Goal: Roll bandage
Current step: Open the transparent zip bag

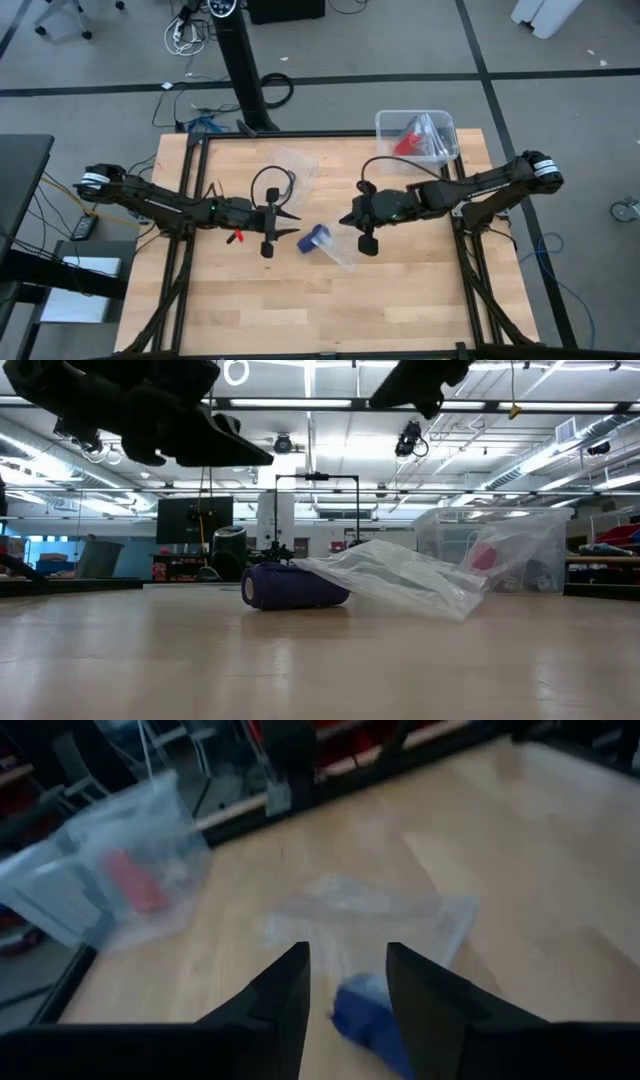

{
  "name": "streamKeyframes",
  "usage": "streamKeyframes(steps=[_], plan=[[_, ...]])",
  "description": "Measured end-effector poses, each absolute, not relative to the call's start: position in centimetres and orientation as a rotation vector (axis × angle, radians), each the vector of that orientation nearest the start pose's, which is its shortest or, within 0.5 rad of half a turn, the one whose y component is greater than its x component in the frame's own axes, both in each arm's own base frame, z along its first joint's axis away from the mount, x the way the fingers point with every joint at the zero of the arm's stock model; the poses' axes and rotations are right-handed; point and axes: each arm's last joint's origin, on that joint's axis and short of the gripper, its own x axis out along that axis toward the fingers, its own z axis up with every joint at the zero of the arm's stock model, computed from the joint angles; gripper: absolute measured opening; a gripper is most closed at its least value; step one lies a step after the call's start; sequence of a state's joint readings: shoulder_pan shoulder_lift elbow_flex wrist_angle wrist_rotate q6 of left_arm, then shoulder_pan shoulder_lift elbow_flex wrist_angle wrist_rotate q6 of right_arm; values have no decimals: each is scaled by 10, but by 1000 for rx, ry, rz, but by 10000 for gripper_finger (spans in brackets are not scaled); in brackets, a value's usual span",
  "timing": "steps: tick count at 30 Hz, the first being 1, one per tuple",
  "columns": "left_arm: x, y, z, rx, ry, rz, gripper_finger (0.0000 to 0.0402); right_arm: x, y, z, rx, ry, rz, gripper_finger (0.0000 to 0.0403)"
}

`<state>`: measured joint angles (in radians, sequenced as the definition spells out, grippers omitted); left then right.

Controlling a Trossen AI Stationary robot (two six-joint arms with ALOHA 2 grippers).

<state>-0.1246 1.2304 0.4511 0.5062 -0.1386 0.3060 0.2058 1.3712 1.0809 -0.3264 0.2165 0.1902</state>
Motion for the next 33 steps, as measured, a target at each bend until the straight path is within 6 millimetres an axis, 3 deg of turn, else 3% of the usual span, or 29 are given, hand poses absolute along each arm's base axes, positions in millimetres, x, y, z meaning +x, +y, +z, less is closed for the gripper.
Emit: streamKeyframes(steps=[7,12,20,25,33], plan=[[239,-26,194,307,292,-31,138,328,87,229,105,718,-59,27],[239,-26,193,277,305,-16,138,343,107,192,125,777,-188,65],[242,-25,186,244,338,47,138,366,134,167,22,913,-322,116],[245,-25,180,234,361,57,137,379,139,160,-61,1024,-416,118],[246,-25,180,232,350,58,137,388,139,160,-37,1045,-457,119]])
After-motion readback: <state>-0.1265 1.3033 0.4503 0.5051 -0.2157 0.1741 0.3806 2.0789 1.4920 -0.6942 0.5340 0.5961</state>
